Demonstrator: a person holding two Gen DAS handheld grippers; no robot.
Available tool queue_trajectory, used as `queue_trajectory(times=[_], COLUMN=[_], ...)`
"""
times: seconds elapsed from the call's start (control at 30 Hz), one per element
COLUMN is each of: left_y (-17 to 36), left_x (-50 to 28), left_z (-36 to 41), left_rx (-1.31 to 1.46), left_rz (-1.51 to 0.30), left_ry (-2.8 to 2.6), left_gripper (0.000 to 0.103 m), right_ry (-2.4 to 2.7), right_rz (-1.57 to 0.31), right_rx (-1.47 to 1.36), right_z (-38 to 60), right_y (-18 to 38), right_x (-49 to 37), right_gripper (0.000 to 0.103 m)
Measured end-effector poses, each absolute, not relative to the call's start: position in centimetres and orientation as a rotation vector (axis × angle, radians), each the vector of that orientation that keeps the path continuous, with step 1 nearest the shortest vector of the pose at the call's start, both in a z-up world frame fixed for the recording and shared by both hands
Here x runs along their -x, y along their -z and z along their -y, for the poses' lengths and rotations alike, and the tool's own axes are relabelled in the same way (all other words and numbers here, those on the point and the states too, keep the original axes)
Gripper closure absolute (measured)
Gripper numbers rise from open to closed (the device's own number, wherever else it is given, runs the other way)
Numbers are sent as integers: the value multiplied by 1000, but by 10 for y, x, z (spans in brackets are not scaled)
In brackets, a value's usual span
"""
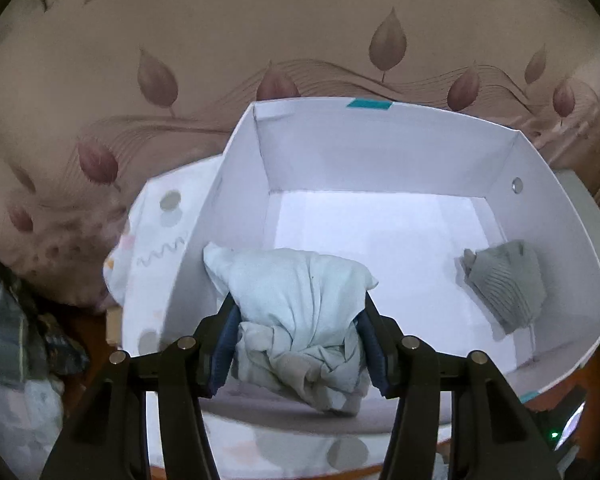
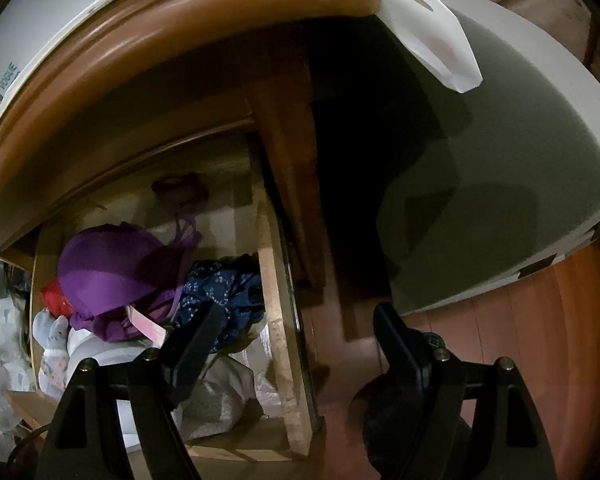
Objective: Take underwear out of drawer
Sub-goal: 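Drop the white garment into the shoe box with the left gripper while the right gripper returns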
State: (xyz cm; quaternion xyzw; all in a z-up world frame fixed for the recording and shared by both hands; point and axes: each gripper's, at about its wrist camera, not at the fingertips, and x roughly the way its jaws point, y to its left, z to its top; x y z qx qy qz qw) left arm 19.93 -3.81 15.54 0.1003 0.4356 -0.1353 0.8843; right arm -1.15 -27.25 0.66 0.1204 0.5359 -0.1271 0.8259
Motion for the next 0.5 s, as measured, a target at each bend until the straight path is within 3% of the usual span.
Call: queue_trajectory(times=[0.4, 0.5], left_y=[-159, -159], left_x=[-181, -184], left_z=[38, 39], left_rx=[-139, -134], left_rz=[-900, -896], left_ry=[151, 130], left_gripper=[46, 38], right_ry=[271, 274], right_rz=[-1139, -1136], right_rx=[-247, -248], right_z=[272, 273], right_y=[-6, -6], right_x=[10, 12], right_gripper=[22, 22])
